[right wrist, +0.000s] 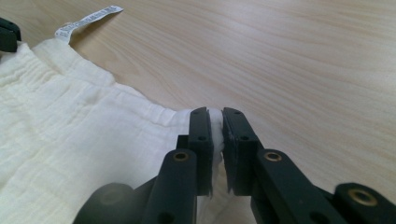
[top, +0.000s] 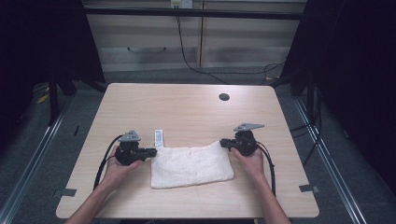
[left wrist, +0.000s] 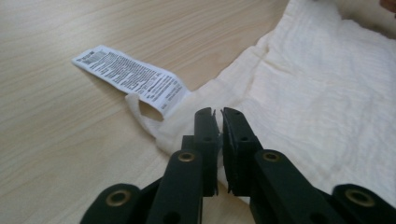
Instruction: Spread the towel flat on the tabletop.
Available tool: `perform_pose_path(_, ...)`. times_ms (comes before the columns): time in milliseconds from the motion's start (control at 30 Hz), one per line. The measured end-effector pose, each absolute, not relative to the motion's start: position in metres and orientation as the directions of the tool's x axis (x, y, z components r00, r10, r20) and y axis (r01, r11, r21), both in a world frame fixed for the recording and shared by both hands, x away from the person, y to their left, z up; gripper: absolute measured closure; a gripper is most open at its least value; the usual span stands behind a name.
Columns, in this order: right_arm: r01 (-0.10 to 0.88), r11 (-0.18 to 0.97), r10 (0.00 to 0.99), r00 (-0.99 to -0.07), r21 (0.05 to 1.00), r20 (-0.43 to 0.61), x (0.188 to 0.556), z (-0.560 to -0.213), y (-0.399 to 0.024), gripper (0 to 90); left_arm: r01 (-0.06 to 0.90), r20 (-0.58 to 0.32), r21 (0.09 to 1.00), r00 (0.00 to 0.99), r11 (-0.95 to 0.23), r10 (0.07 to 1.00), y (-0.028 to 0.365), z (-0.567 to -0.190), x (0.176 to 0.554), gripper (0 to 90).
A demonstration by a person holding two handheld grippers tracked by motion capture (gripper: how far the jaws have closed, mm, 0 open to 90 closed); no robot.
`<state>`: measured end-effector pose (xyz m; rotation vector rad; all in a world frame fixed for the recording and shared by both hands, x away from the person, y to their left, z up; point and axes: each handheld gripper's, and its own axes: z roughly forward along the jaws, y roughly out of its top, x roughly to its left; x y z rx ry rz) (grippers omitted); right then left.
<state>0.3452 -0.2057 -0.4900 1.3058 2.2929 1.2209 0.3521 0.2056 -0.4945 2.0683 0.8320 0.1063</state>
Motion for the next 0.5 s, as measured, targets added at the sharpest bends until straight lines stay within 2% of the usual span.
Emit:
perform_pose_path(100, 0.602, 0.257, 0.796, -0.576, 0.756, 0.188, 0.346, -0.491, -0.205, 83.7, 0.528, -0.237, 0.755, 0.773, -0.388, 0.589, 0.204, -0.497, 0.354, 63.9)
perform_pose_path(200, 0.604, 0.256, 0.797, -0.573, 0.755, 0.189, 0.346, -0.491, -0.206, 83.0, 0.529, -0.233, 0.738, 0.783, -0.419, 0.577, 0.199, -0.501, 0.353, 59.2)
perform_pose_path(267, 0.606, 0.256, 0.798, -0.573, 0.754, 0.19, 0.346, -0.491, -0.207, 82.4, 0.521, -0.22, 0.727, 0.794, -0.447, 0.567, 0.195, -0.504, 0.351, 64.1)
perform_pose_path(367, 0.605, 0.259, 0.796, -0.575, 0.753, 0.188, 0.346, -0.492, -0.207, 79.9, 0.508, -0.211, 0.718, 0.81, -0.476, 0.546, 0.193, -0.504, 0.349, 80.4)
perform_pose_path(500, 0.602, 0.264, 0.8, -0.573, 0.754, 0.178, 0.346, -0.492, -0.207, 75.5, 0.506, -0.213, 0.715, 0.814, -0.482, 0.54, 0.194, -0.502, 0.348, 85.5)
